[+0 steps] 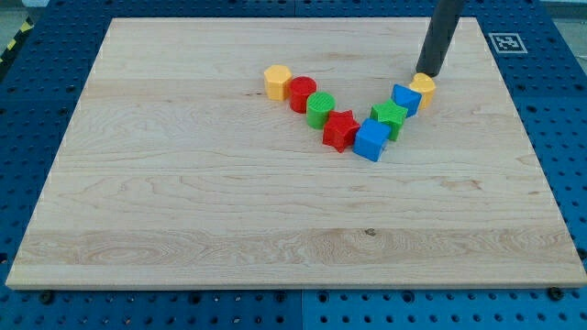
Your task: Slide the yellow hexagon slightly to the top
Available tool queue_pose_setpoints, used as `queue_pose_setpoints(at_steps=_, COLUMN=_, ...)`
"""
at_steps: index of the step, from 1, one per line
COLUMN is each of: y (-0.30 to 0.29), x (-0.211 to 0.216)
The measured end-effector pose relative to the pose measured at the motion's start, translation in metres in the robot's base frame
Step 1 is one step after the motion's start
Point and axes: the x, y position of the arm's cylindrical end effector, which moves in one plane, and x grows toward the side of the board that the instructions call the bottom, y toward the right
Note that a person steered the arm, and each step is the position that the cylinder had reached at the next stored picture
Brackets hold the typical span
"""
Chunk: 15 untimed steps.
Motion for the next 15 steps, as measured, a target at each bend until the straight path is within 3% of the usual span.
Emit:
queue_pose_setpoints(at_steps=4, y=-0.011, x=0.0)
queue_pose_setpoints(at_steps=8, y=-0.305, x=-0.013)
queue_pose_setpoints(at_steps=9, y=-0.334, x=-0.01)
queue_pose_setpoints(at_steps=10, y=-0.333, x=0.03)
queue_pose_setpoints(at_steps=11, y=-0.303, x=0.043)
queue_pose_setpoints(at_steps=13, y=-0.24, x=-0.023)
queue_pose_setpoints(at_steps=14, y=-0.253, x=-0.026)
queue_pose_setpoints(at_steps=15, y=-0.285, x=0.011)
